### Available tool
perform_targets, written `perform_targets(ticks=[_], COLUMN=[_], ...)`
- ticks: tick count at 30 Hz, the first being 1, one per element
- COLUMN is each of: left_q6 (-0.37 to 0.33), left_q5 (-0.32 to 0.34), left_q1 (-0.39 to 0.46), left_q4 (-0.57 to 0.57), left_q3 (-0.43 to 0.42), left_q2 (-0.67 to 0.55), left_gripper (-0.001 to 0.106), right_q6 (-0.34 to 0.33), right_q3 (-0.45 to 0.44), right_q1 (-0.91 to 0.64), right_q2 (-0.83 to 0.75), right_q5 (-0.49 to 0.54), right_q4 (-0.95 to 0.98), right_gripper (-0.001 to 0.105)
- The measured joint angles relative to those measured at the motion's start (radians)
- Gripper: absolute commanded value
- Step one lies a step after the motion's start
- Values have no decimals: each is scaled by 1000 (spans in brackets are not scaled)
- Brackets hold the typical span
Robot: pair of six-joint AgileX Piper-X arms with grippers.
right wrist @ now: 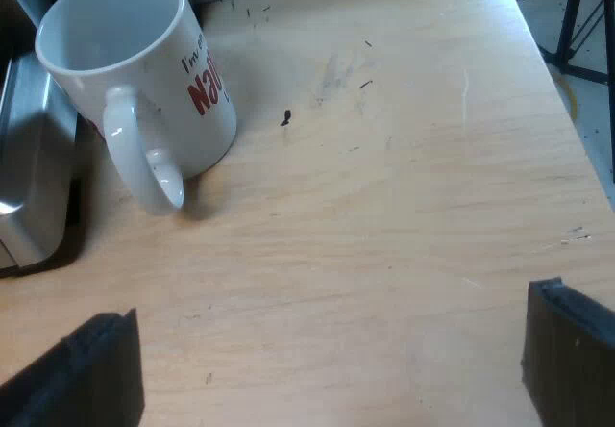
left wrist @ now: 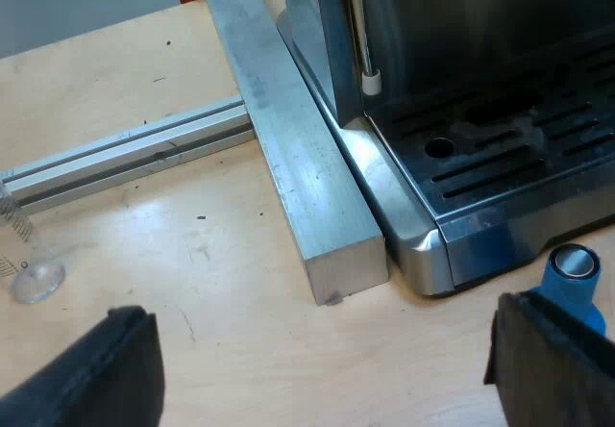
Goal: Put the handle in the coffee machine
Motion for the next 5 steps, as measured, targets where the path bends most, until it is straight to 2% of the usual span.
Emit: perform_targets(ticks=[5], left_q6=[0], left_q5=[0], left_q1=[0], left_q4=[0], left_q3=[0], left_q2=[0], left_gripper=[72], right_q6=[0], right_q3=[0], right_q1=[0], right_q2=[0], right_q5=[0], right_q4=[0], right_gripper=[80])
